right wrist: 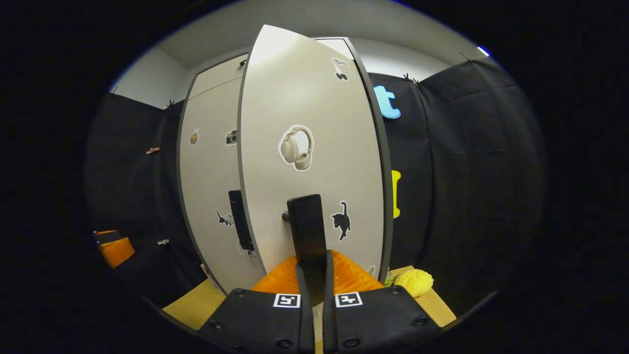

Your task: Open the right door of the double-door shoe cabinet with the right hand, and open the left door with the left hand.

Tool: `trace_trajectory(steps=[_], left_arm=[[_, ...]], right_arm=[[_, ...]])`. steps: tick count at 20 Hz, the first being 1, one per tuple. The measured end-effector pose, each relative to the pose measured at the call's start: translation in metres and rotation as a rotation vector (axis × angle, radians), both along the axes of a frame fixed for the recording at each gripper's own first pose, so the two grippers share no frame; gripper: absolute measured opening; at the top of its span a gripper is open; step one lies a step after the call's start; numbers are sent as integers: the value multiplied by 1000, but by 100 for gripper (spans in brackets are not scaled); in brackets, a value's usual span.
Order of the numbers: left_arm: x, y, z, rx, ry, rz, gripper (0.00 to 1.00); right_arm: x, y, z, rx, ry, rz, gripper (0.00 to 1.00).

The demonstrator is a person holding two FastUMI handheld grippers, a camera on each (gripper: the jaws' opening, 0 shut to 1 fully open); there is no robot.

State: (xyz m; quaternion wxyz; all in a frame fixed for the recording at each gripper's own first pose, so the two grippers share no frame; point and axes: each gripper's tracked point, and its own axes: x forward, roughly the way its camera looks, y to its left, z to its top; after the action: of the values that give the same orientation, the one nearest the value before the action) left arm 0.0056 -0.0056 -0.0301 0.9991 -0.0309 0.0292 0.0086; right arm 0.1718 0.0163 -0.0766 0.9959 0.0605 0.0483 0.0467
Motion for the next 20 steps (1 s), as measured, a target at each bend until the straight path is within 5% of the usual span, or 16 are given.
trace_trajectory(steps=[20], left_arm=[[40,-88,0,-16,-6,-96,98]], right_arm=[[-11,-34,0,-33,1,51,10]])
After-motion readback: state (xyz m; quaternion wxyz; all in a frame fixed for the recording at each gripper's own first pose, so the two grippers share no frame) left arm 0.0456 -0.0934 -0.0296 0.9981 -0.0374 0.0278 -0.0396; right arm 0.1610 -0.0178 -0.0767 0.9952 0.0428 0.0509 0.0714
